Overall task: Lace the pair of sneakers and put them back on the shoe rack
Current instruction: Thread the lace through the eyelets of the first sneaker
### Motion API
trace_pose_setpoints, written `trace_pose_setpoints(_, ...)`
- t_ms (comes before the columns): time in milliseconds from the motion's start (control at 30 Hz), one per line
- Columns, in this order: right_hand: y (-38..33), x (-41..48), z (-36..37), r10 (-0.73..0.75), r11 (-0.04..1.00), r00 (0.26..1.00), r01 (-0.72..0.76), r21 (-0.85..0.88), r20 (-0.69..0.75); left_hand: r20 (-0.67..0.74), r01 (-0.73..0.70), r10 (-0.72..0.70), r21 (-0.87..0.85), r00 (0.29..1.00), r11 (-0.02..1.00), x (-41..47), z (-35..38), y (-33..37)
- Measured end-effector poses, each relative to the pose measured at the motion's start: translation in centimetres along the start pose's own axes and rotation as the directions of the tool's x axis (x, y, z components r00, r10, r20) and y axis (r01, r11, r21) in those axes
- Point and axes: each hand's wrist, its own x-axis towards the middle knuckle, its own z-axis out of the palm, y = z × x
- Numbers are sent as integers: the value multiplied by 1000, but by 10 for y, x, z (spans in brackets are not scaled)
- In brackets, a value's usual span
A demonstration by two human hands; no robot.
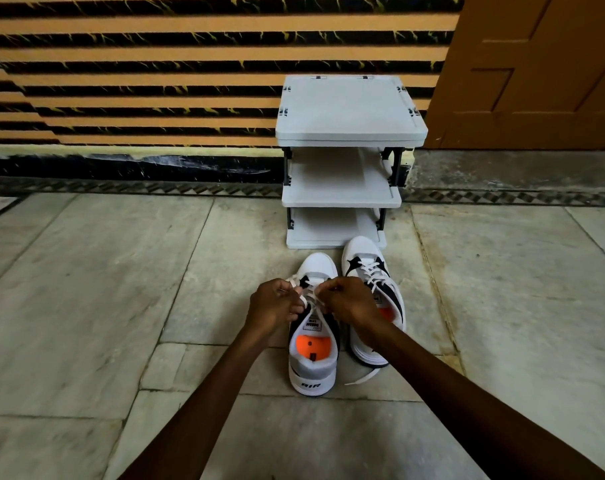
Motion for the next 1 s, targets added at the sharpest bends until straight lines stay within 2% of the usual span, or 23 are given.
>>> trace_pose_setpoints(133, 12, -1, 0, -98, 961, 995, 92, -259, -8, 5, 7, -7, -30, 1000, 1000, -3, -2, 4)
trace_pose_setpoints(200, 18, 1, 2, -145, 945, 989, 128, -302, -34, 3, -16, 16, 2, 1000, 1000, -4, -2, 4)
trace_pose_setpoints(267, 21, 5, 1, -218, 920, 976, 195, -341, -29, -33, -89, 93, 105, 995, 990, -2, 0, 4)
trace_pose_setpoints(367, 19, 8, 0, -394, 759, 910, 401, -514, 128, -98, -245, 293, 340, 951, 908, 0, 3, 11)
trace_pose_setpoints(433, 15, 7, 1, -437, 683, 872, 482, -550, 221, -100, -298, 360, 384, 928, 874, -1, 6, 20)
trace_pose_setpoints(500, 12, 8, 2, -456, 663, 847, 528, -530, 273, -88, -333, 397, 401, 913, 853, 2, 6, 27)
trace_pose_setpoints(600, 10, 11, 3, -435, 714, 856, 518, -471, 281, -61, -371, 432, 413, 900, 832, 9, 6, 31)
trace_pose_setpoints(767, 12, 9, 4, -404, 862, 905, 426, -274, 133, 90, -280, 265, 293, 960, 914, 16, 2, 19)
trace_pose_setpoints(867, 9, 8, 3, -267, 951, 963, 268, -154, 25, 171, -302, 256, 354, 951, 885, 14, -1, 4)
trace_pose_setpoints(933, 7, 9, 2, -191, 977, 981, 192, -92, 25, 202, -327, 267, 385, 942, 863, 12, -2, -2)
trace_pose_setpoints(1000, 7, 9, 2, -187, 976, 981, 192, -106, 55, 190, -342, 287, 426, 939, 838, 11, -2, -3)
